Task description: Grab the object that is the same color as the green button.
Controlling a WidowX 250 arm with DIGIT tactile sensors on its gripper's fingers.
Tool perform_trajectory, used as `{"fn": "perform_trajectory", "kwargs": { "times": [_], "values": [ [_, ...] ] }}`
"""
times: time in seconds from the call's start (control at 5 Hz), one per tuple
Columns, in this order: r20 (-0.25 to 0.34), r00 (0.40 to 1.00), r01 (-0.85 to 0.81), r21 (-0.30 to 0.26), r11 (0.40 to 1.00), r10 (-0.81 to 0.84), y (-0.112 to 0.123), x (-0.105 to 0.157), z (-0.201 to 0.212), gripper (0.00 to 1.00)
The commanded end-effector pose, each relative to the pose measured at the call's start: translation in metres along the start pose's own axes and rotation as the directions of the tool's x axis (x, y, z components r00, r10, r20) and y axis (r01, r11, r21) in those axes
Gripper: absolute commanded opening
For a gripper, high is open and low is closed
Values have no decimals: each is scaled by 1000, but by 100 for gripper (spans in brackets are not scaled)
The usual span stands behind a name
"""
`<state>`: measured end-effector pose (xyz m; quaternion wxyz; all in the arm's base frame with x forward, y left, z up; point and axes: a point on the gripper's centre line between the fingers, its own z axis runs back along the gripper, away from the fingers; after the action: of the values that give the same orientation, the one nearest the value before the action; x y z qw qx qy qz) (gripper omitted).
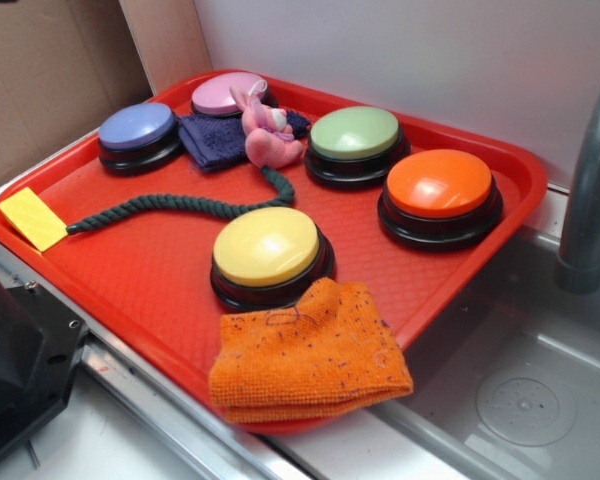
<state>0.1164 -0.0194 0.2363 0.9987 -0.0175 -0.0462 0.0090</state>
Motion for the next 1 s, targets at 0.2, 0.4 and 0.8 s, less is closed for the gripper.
{"fn": "perform_trajectory", "kwargs": {
  "times": [0.2, 0.4, 0.8],
  "values": [
    [22, 985, 172, 5, 985, -172, 2, 32, -22, 100],
    [47, 926, 373, 33, 927, -374, -2, 52, -43, 100],
    [125, 752, 654, -11, 757, -648, -3, 82, -106, 100]
  ]
}}
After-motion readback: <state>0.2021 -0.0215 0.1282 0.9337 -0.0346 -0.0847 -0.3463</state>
